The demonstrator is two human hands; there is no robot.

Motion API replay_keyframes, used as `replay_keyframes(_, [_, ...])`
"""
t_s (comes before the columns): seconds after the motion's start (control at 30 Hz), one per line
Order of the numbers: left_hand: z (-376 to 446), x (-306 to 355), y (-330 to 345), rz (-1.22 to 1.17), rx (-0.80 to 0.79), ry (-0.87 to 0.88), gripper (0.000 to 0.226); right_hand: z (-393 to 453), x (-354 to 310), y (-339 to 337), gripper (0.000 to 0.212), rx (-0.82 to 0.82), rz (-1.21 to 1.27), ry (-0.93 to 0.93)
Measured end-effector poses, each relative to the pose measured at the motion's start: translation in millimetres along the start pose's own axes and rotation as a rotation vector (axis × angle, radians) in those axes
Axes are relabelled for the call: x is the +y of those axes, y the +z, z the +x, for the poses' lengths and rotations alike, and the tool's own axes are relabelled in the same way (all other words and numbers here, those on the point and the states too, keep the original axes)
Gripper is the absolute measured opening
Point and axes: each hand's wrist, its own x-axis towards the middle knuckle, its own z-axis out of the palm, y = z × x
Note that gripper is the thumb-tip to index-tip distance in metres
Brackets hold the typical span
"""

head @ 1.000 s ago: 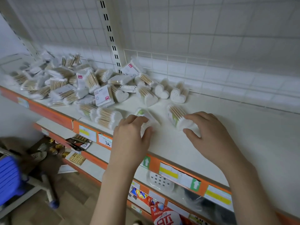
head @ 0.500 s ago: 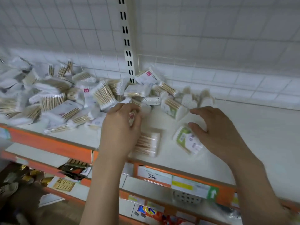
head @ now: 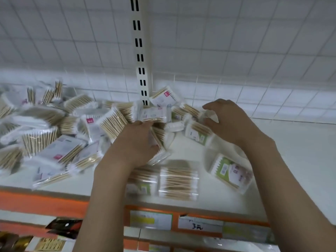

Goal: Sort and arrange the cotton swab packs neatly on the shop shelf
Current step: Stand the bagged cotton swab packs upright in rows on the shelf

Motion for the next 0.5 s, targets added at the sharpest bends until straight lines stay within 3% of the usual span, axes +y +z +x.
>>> replay_keyframes(0.17, [1.1, -9.5, 2.3, -0.003, -0.071, -0.012, 0.071, 43.6, 13.2, 18.9, 0.044, -0.140, -0.076, 0.052])
replay_keyframes(0.43, [-2.2, -16.8, 2.7, -0.068, -0.012, 0.031, 0.071, 74.1, 22.0, 40.4, 0.038, -0.262, -0.187, 0.068])
replay_keyframes(0.5, [-1.4, -16.9, 1.1, -0.084, 0.016, 0.042, 0.069, 75.4, 22.6, 39.2, 0.025, -0.268, -0.173, 0.072])
